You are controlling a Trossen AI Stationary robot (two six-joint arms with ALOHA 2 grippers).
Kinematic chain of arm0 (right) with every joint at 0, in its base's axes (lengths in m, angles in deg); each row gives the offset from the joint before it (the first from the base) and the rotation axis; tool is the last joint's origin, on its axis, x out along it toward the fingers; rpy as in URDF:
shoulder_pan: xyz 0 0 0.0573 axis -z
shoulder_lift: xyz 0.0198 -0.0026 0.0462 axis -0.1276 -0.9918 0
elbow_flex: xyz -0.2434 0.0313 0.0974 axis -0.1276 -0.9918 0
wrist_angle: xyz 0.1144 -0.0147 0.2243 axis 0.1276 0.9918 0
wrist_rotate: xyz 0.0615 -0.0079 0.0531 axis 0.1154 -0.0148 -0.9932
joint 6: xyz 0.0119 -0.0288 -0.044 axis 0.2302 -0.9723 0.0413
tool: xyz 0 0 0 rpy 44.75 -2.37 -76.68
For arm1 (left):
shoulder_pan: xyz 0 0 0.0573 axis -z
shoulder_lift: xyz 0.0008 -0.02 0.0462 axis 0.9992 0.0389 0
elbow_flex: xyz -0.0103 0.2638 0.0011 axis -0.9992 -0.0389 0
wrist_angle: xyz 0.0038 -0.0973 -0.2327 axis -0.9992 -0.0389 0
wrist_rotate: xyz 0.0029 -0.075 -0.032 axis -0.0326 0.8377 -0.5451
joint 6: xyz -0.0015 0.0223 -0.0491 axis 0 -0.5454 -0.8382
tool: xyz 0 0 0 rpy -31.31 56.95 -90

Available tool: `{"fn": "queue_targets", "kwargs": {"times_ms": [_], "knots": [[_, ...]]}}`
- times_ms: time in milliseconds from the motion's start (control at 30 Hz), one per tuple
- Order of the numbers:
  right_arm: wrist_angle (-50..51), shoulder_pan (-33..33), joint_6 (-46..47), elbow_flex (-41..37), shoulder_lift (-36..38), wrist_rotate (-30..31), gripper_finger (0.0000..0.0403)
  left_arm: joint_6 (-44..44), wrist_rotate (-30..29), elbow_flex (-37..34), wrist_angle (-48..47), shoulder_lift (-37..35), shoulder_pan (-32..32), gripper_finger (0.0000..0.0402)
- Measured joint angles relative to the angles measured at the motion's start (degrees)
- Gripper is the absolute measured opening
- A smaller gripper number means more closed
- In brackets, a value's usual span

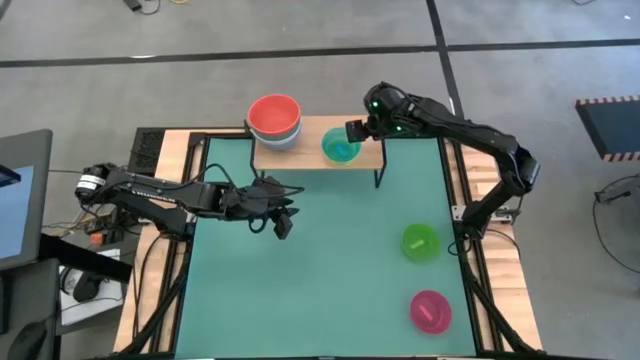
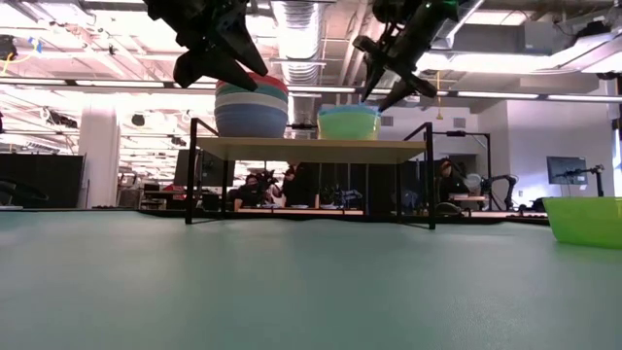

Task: Place and stack bowls onto a shelf
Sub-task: Stack the light blue bowl on top of the light yellow bowl on the shelf, then stack the light green bowl on top the light blue bowl on the shelf

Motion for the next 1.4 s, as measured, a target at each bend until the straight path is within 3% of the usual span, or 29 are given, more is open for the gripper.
{"fn": "queue_targets", "kwargs": {"times_ms": [167,333,467,767,967,1200,1400], "knots": [[-0.6,-4.2,-2.5,0.0,2.6,0.0,0.0238,0.0,0.0,0.0,-0.7,0.0,0.0,0.0141],[1.7,-10.8,-6.2,0.0,5.4,-2.6,0.0217,-0.1,0.0,0.0,-2.8,0.0,0.0,0.0141],[4.4,-14.1,-6.3,0.0,3.5,-4.2,0.0197,0.2,0.0,0.0,-3.0,0.0,-0.1,0.0141],[5.3,-11.7,-6.3,-0.1,-4.4,-4.3,0.0172,1.0,0.9,0.0,-2.7,0.0,-1.9,0.0141],[4.7,-9.0,-6.4,-0.1,-5.3,-2.9,0.0169,0.4,2.3,0.0,-2.8,0.0,-1.8,0.0141],[7.1,-8.1,-5.9,0.0,-1.0,0.6,0.0168,1.0,2.4,0.0,-2.8,0.0,-1.9,0.0141],[21.9,-13.9,-5.4,0.0,4.4,0.6,0.0168,3.0,3.5,0.0,-2.9,0.0,-1.8,0.0141]]}}
